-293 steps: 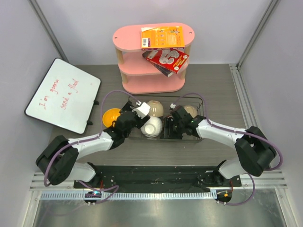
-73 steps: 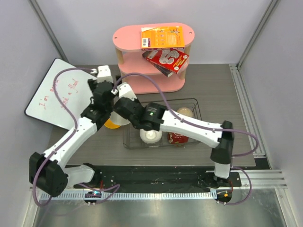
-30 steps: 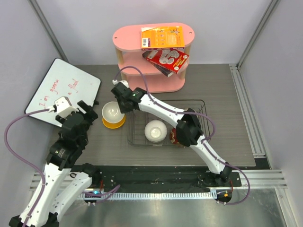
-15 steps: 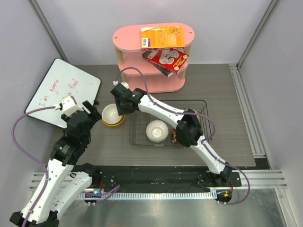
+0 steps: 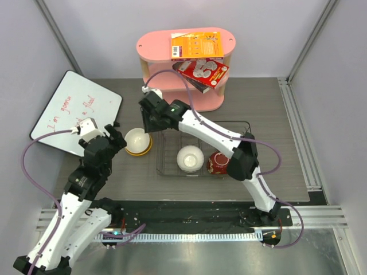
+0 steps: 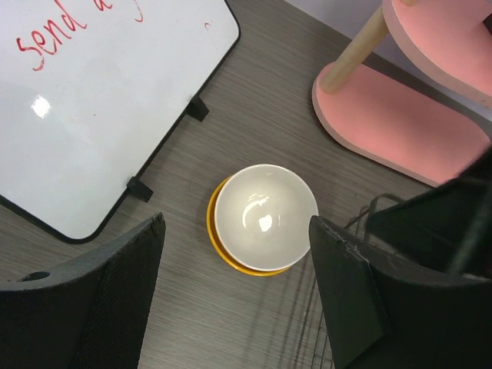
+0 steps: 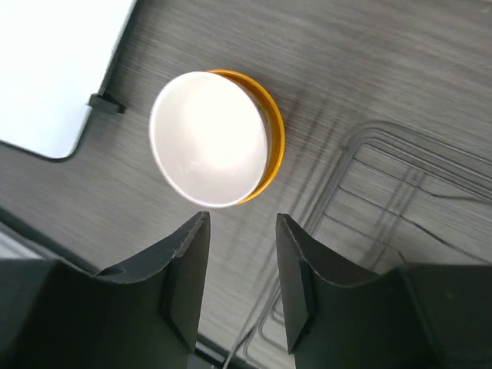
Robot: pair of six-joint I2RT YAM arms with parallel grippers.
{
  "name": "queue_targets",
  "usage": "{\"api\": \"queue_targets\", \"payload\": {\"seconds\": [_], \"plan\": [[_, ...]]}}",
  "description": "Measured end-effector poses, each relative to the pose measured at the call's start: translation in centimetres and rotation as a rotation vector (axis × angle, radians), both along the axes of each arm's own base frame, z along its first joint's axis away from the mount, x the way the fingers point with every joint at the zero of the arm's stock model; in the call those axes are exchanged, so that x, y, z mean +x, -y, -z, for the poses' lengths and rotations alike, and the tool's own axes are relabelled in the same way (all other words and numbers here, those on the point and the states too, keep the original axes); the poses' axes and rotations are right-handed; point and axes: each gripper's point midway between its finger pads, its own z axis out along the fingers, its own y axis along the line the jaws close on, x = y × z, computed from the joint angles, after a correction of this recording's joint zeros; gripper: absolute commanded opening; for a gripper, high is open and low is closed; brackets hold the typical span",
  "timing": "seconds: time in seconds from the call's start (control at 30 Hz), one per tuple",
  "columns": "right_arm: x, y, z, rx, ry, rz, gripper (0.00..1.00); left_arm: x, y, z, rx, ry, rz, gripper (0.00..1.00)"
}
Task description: Unload the bowls from the dish rack
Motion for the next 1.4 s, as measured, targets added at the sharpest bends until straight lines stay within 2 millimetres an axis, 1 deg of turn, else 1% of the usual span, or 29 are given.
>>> {"api": "queue_targets", "payload": {"seconds": [0.07,0.13,0.17,0.23,0.27,0.3,0.33,0.37,0.4,0.43,0.47,0.5,0.53,0.63,0.7,0.77,0.8,1.0,1.1,1.23,1.4], "plan": [[-0.3,1.2,-3.1,0.031,0.044,0.022,0.58,0.1,0.2,0.2,0.000,0.000,0.012,0.77],[-0.9,3.5,-6.1,0.042,0.097,0.058,0.64,0.2,0.5,0.3,0.007,0.001,0.028,0.76],[-1.2,5.1,-7.6,0.046,0.128,0.080,0.64,0.2,0.6,0.4,0.009,0.002,0.038,0.76],[-1.9,7.9,-9.6,0.042,0.175,0.116,0.64,0.4,1.1,0.5,0.010,0.005,0.064,0.76],[-2.4,9.6,-10.5,0.041,0.193,0.136,0.66,0.6,1.5,0.5,0.014,0.005,0.083,0.76],[-2.8,11.3,-10.8,0.032,0.202,0.156,0.66,0.8,2.0,0.6,0.015,0.002,0.110,0.76],[-3.0,12.7,-10.9,0.026,0.209,0.177,0.69,1.0,2.7,0.6,0.016,0.000,0.143,0.76],[-3.3,14.5,-10.3,0.007,0.208,0.203,0.72,1.3,3.7,0.8,0.020,-0.009,0.183,0.76],[-3.6,15.7,-9.6,-0.010,0.201,0.217,0.77,1.6,4.6,1.1,0.023,-0.016,0.223,0.76],[-3.8,16.8,-8.5,-0.031,0.190,0.232,0.78,1.9,5.9,1.4,0.033,-0.030,0.278,0.76],[-4.2,17.7,-7.0,-0.052,0.174,0.241,0.78,2.2,7.6,2.1,0.046,-0.053,0.349,0.77],[-4.7,18.6,-5.5,-0.082,0.153,0.245,0.78,2.3,8.9,2.5,0.055,-0.067,0.398,0.77],[-5.1,19.2,-4.1,-0.110,0.135,0.244,0.78,2.3,10.6,3.2,0.080,-0.097,0.467,0.77],[-6.8,20.9,0.6,-0.197,0.070,0.228,0.78,2.3,15.7,5.3,0.135,-0.184,0.660,0.84],[-7.8,21.9,2.7,-0.239,0.036,0.222,0.78,2.4,17.8,6.4,0.147,-0.219,0.736,0.90],[-8.4,22.5,3.9,-0.254,0.016,0.225,0.78,2.5,18.7,7.3,0.145,-0.241,0.766,0.96],[-8.6,22.8,4.2,-0.254,0.009,0.229,0.78,2.6,19.1,7.6,0.136,-0.242,0.780,0.96],[-9.3,23.0,5.2,-0.213,-0.006,0.249,0.78,2.2,21.6,8.7,0.059,-0.251,0.878,0.96],[-9.6,23.3,6.3,-0.215,-0.019,0.260,0.78,2.0,22.8,9.8,0.035,-0.281,0.929,0.95],[-10.2,24.1,7.4,-0.243,-0.038,0.266,0.78,1.7,23.8,11.0,0.011,-0.316,0.970,0.95],[-10.3,24.2,8.0,-0.258,-0.050,0.269,0.77,1.8,24.6,12.3,-0.015,-0.344,0.989,0.95]]}}
